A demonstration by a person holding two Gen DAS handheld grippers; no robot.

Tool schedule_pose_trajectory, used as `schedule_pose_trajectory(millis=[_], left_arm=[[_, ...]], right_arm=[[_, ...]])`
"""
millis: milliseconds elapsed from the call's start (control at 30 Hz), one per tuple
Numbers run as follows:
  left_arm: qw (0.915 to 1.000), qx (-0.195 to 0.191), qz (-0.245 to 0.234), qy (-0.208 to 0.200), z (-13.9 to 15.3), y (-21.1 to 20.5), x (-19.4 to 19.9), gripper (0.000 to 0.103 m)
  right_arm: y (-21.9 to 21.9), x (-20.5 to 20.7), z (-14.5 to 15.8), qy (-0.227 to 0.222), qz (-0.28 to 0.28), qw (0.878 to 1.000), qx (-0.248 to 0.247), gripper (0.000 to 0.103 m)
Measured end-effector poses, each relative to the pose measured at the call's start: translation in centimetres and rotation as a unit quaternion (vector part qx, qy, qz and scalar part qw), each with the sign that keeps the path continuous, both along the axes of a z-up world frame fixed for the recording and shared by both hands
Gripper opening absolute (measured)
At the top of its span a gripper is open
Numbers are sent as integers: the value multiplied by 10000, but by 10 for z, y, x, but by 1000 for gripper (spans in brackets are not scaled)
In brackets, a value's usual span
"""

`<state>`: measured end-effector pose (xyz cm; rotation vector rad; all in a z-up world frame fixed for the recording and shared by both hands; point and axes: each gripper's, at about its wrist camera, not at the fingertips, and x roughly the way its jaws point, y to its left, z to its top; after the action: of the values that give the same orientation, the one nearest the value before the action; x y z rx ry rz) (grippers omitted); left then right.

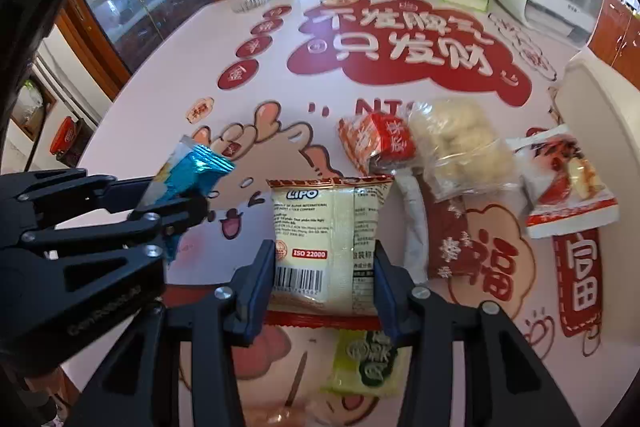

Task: Organize snacks
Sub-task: 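Carry both packs over the white tray and open both tools to release them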

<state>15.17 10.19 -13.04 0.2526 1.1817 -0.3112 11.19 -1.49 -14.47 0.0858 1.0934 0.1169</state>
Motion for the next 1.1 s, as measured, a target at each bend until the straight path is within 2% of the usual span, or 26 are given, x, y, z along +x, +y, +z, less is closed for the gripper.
schedule_pose_trajectory(millis=[200,467,800,1100], left_arm=[[9996,-180,-171,-159,28,-27,-12,27],[9959,-428,-681,-418,63,-97,-22,27],[9893,-634,-1149,-640,96,-186,-22,27],[9853,-752,-1314,-789,119,-276,-3,27]], right_arm=[[-17,-23,30,-300,-53,9994,150,46],[-57,-50,64,-733,-363,9966,30,46],[-155,-75,96,-1065,-1318,9855,34,46],[-252,-88,125,-1474,-2109,9663,125,46]])
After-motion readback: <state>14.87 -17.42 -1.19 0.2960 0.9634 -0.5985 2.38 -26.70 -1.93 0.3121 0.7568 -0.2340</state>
